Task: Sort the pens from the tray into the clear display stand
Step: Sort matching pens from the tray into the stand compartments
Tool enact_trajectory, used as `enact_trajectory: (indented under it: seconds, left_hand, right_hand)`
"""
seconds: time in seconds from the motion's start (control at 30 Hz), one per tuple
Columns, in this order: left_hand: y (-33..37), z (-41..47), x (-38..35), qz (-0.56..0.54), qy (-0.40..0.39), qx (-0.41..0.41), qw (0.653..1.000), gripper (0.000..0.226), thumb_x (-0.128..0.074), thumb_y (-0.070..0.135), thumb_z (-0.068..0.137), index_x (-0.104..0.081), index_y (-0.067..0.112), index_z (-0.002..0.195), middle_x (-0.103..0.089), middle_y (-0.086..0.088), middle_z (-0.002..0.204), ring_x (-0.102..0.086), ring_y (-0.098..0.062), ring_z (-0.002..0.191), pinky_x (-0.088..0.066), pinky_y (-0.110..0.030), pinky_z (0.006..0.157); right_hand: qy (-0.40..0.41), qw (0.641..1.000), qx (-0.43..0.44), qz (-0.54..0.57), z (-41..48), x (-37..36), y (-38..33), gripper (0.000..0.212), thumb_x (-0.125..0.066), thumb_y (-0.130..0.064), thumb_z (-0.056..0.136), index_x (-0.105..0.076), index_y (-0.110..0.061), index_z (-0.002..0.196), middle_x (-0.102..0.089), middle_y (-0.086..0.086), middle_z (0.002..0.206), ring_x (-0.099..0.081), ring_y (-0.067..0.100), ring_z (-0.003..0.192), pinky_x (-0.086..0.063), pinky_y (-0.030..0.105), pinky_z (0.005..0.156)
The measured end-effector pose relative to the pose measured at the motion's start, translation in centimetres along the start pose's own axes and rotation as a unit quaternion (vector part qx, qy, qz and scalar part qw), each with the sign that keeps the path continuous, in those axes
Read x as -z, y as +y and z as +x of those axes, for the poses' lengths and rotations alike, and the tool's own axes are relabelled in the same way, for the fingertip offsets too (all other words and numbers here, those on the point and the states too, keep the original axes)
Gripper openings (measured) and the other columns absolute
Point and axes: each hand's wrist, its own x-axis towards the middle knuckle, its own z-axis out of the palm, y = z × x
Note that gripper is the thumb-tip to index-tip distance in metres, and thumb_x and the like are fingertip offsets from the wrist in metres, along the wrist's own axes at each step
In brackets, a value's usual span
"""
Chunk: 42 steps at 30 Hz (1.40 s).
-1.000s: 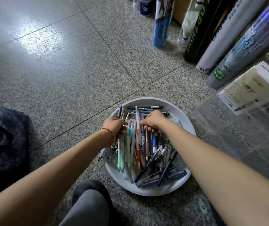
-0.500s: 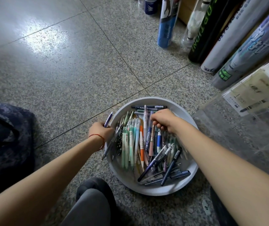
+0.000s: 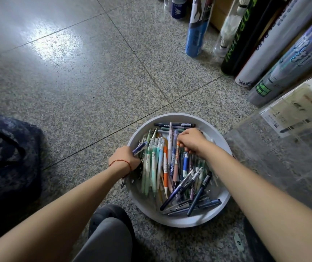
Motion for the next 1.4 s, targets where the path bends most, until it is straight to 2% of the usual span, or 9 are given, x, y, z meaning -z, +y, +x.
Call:
enact_trajectory:
  seconds: [0.17,0.33,0.43,0.5,0.57,0.7,0.87,1.27,1.4]
  left_hand:
    - [-0.6,-0.1,1.0,-0.088,-0.013,0.025,0.996,0.022,-0.056,0.020,0.087,-0.049,0.012,0.068,-0.043,0.000,0.058,-0.039,-0.010,0.051,-0.029,-0.020,0.043]
    - [-0.7,-1.2,4.6,-0.229,-0.023,0.021,0.973,0.021,-0.057,0.020,0.089,-0.051,0.012,0.070,-0.035,-0.002,0.058,-0.030,-0.012,0.046,-0.023,-0.020,0.039]
    - [0.6,-3.6,7.5,-0.366,-0.154,-0.031,0.918,0.015,-0.056,0.023,0.090,-0.056,0.011,0.081,-0.051,-0.005,0.066,-0.025,-0.005,0.032,-0.019,-0.012,0.033]
    - [2.5,-6.0,8.7,-0.413,-0.236,-0.080,0.876,0.020,-0.053,0.024,0.091,-0.058,0.005,0.093,-0.062,-0.007,0.082,-0.025,-0.002,0.030,-0.020,-0.011,0.030]
    - [5.2,-8.9,9.9,-0.418,-0.277,-0.126,0.856,0.022,-0.050,0.023,0.091,-0.055,0.003,0.099,-0.053,-0.006,0.072,-0.024,-0.001,0.030,-0.019,-0.011,0.028]
    - [10.7,-14.3,12.7,-0.390,-0.319,-0.203,0.840,0.033,-0.039,0.016,0.096,-0.061,0.011,0.073,-0.053,0.007,0.040,-0.022,0.001,0.027,-0.015,-0.011,0.029]
    - [16.6,-20.3,13.8,-0.411,-0.374,-0.266,0.788,0.026,-0.052,0.029,0.076,-0.063,0.008,0.087,-0.069,-0.006,0.103,-0.021,0.001,0.029,-0.015,-0.011,0.031]
    - [23.6,-35.4,14.5,-0.392,-0.398,-0.382,0.736,0.022,-0.055,0.023,0.072,-0.059,0.007,0.087,-0.074,-0.002,0.088,-0.023,0.002,0.030,-0.015,-0.010,0.031]
    - [24.8,-38.7,13.9,-0.365,-0.433,-0.394,0.724,0.023,-0.054,0.025,0.075,-0.062,0.009,0.089,-0.073,-0.004,0.098,-0.024,0.001,0.031,-0.019,-0.010,0.031]
  right_hand:
    - [0.029,0.999,0.035,-0.021,-0.9,0.5,-0.2,0.032,-0.040,-0.001,0.087,-0.059,0.015,0.107,-0.046,0.012,0.068,-0.034,0.015,0.045,-0.025,0.012,0.031]
    - [0.034,0.995,0.095,-0.004,-3.0,0.9,-1.7,0.027,-0.043,-0.005,0.090,-0.060,0.012,0.102,-0.046,0.012,0.068,-0.035,0.017,0.055,-0.027,0.020,0.045]
    - [-0.066,0.987,0.117,0.085,-5.9,1.6,-3.6,0.015,-0.049,-0.013,0.095,-0.063,-0.007,0.098,-0.054,0.002,0.074,-0.042,0.009,0.055,-0.034,0.015,0.046]
    - [-0.137,0.971,0.138,0.140,-8.1,2.8,-5.0,0.019,-0.051,-0.018,0.094,-0.063,-0.006,0.102,-0.057,0.003,0.081,-0.048,0.008,0.060,-0.040,0.017,0.054]
    - [-0.177,0.953,0.159,0.186,-10.4,4.8,-6.2,0.021,-0.051,-0.019,0.094,-0.064,-0.005,0.102,-0.062,0.001,0.076,-0.053,0.007,0.059,-0.044,0.017,0.055]
    - [-0.155,0.939,0.217,0.219,-15.8,11.0,-6.6,0.015,-0.054,-0.013,0.092,-0.063,-0.008,0.102,-0.065,-0.004,0.069,-0.056,0.006,0.055,-0.045,0.013,0.048]
    - [-0.079,0.936,0.276,0.202,-23.3,19.3,-4.9,0.008,-0.057,-0.012,0.087,-0.064,-0.015,0.089,-0.063,-0.004,0.072,-0.055,0.001,0.055,-0.044,0.012,0.053]
    - [-0.037,0.920,0.354,0.162,-40.8,28.7,-0.5,0.024,-0.058,-0.016,0.078,-0.066,-0.015,0.100,-0.071,0.004,0.093,-0.059,0.017,0.083,-0.048,0.024,0.073]
    - [0.025,0.923,0.345,0.167,-44.3,29.7,1.8,0.028,-0.062,-0.019,0.072,-0.065,-0.011,0.098,-0.068,0.001,0.081,-0.060,0.011,0.071,-0.051,0.021,0.067]
